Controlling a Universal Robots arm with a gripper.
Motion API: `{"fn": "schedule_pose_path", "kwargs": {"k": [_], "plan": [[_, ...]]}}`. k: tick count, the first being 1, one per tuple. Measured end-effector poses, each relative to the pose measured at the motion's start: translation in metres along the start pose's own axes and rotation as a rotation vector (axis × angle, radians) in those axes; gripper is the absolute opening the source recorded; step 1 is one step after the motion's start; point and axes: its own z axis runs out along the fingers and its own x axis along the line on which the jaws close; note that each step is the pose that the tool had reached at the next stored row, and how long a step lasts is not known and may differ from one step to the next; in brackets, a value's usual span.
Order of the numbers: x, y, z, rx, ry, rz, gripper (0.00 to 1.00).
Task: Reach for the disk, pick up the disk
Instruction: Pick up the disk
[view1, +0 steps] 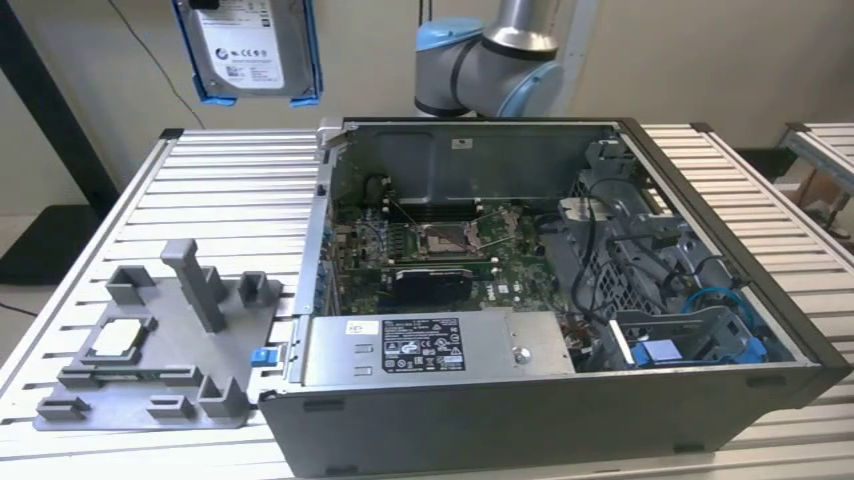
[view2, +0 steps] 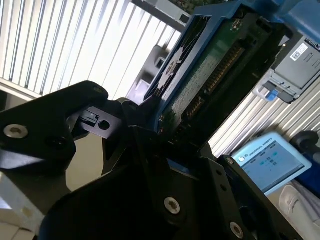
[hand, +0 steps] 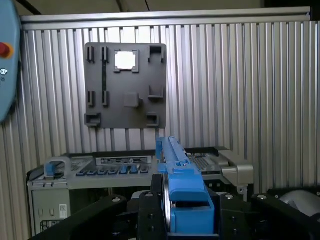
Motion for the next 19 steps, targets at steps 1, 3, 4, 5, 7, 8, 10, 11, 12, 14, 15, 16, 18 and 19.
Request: {"fn": "schedule_pose_path", "kwargs": {"k": [1, 3, 4, 5, 7, 8, 10, 11, 12, 14, 15, 16, 18, 19], "plan": [[-0.0002, -0.0036, 0.0, 0.0, 0.0, 0.0, 0.0], [-0.0007, -0.0111, -0.0001, -0.0001, 0.0, 0.0, 0.0], [-0.0009, -0.0148, -0.0001, -0.0002, 0.0, 0.0, 0.0], [-0.0012, -0.0186, -0.0002, -0.0002, 0.0001, 0.0, 0.0], [-0.0017, -0.026, -0.0002, -0.0002, 0.0, 0.0, 0.0], [-0.0019, -0.0297, -0.0002, -0.0004, 0.0001, 0.0, 0.0], [-0.0024, -0.0367, -0.0002, -0.0003, 0.0, 0.0, 0.0], [-0.0026, -0.0403, -0.0003, -0.0003, 0.0, 0.0, 0.0], [-0.0029, -0.0436, -0.0003, -0.0003, 0.0, 0.0, 0.0], [-0.0033, -0.0503, -0.0004, -0.0004, 0.0001, 0.0, 0.0], [-0.0035, -0.0538, -0.0004, -0.0004, 0.0001, 0.0, 0.0], [-0.0038, -0.0571, -0.0004, -0.0004, 0.0001, 0.0, 0.0], [-0.0042, -0.064, -0.0004, -0.0004, 0.0, 0.0, 0.0], [-0.0044, -0.0674, -0.0004, -0.0004, 0.0, 0.0, 0.0]]}}
